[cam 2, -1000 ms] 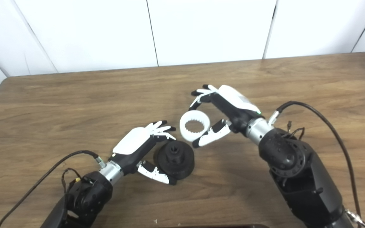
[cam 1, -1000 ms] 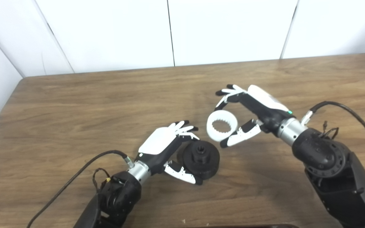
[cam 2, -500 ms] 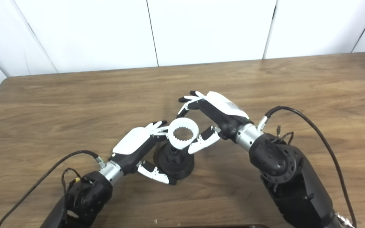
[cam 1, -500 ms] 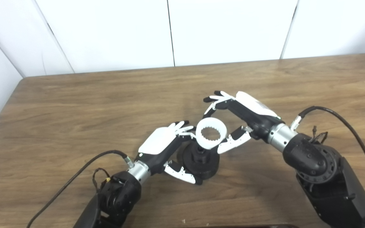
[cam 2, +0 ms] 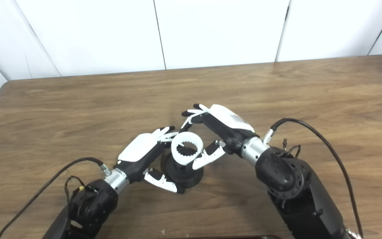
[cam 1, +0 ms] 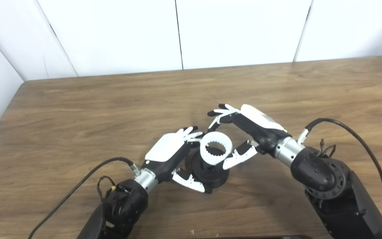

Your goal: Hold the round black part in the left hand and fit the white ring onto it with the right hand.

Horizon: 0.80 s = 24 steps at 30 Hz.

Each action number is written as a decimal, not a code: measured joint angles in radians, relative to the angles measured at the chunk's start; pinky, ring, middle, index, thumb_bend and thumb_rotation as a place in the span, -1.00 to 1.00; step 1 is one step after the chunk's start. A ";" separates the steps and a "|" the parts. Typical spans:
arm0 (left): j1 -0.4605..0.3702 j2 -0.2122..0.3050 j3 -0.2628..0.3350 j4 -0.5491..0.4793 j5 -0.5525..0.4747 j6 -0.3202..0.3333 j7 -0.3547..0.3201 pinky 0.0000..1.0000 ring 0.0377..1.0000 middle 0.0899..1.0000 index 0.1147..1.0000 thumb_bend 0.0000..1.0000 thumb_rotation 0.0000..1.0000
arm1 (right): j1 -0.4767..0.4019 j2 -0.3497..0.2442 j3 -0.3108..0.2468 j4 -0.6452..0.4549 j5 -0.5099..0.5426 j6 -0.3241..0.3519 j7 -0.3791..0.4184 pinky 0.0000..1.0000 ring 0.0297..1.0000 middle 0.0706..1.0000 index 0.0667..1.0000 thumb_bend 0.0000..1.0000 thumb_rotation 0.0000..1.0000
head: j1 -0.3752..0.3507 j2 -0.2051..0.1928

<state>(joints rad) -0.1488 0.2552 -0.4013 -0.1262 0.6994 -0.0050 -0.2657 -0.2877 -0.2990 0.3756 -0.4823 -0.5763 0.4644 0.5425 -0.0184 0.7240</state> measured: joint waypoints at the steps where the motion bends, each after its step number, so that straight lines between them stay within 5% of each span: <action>1: 0.000 0.000 0.000 0.000 0.000 0.000 0.000 1.00 1.00 0.82 0.19 0.80 -0.21 | 0.000 0.000 0.002 0.001 -0.001 -0.001 0.000 1.00 1.00 0.78 -0.10 0.05 -0.69 | 0.000 0.000; 24: -0.001 -0.001 0.001 0.000 0.000 0.006 -0.004 1.00 0.98 0.81 0.18 0.80 -0.24 | 0.005 0.000 0.018 0.031 0.001 -0.010 0.000 1.00 1.00 0.78 -0.10 0.05 -0.69 | 0.000 0.006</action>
<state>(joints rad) -0.1502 0.2538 -0.4007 -0.1267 0.6997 0.0008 -0.2697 -0.2824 -0.2986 0.3941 -0.4517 -0.5757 0.4547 0.5421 -0.0184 0.7302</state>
